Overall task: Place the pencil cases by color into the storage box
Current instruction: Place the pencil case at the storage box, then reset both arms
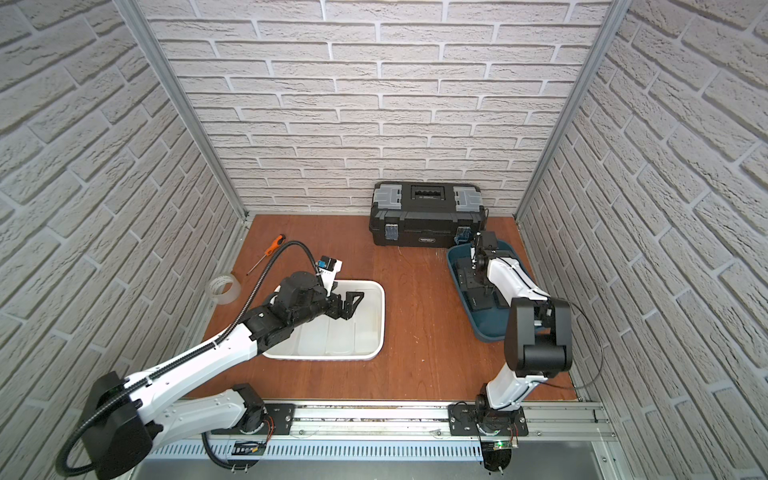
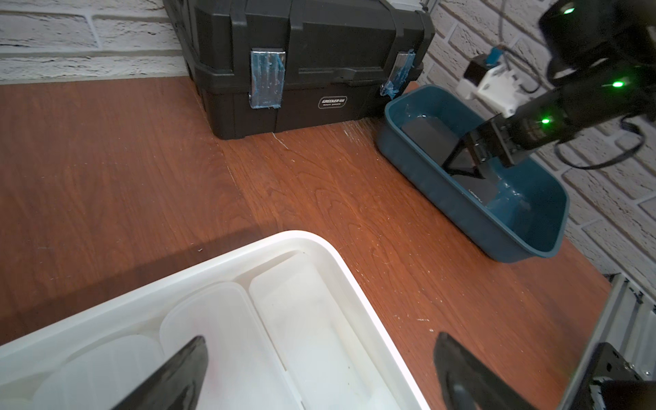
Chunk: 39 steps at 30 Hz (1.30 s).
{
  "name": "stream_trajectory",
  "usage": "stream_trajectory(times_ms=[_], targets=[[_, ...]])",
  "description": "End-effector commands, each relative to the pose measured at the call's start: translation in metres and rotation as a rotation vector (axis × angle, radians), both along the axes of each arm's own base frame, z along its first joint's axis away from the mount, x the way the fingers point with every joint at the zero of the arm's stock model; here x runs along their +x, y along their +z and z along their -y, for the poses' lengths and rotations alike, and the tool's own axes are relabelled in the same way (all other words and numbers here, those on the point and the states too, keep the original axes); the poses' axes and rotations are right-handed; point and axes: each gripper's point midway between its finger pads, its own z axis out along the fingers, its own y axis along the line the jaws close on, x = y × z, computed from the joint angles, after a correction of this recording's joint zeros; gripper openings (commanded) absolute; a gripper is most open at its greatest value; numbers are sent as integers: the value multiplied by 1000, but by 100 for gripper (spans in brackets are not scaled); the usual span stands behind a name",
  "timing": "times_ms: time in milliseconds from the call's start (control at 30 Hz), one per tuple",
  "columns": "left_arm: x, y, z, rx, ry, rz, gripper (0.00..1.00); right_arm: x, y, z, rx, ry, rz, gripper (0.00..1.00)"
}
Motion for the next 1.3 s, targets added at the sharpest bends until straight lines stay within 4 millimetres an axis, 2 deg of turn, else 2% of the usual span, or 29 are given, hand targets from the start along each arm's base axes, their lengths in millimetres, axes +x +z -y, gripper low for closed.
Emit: stream_trajectory(times_ms=[0, 167, 300, 467, 633, 700, 767, 867, 933, 1000, 1133, 1267], targets=[[9, 24, -11, -25, 57, 36, 98, 8, 44, -1, 8, -48, 197, 97], [14, 41, -26, -29, 129, 63, 98, -5, 93, -15, 72, -39, 360, 99], [14, 61, -38, -45, 183, 91, 98, -12, 133, -39, 124, 20, 487, 100], [13, 97, -73, -21, 279, 147, 98, -27, 177, -65, 196, 76, 666, 100], [6, 137, -116, 62, 370, 225, 98, -42, 192, -74, 238, 110, 830, 100], [7, 148, -138, 128, 428, 256, 98, -45, 187, -72, 221, 114, 867, 100], [14, 151, -159, 200, 488, 287, 98, -47, 176, -68, 191, 111, 894, 100], [30, 141, -189, 286, 566, 298, 98, -49, 159, -63, 136, 124, 928, 100], [42, 124, -205, 330, 587, 300, 98, -49, 152, -56, 99, 106, 964, 100], [55, 102, -222, 348, 616, 295, 98, -46, 143, -53, 68, 107, 985, 100], [83, 45, -257, 261, 693, 196, 98, -30, 121, -50, 62, 117, 967, 99], [110, -6, -264, 204, 672, 108, 98, -11, 96, -53, 83, 129, 928, 100]])
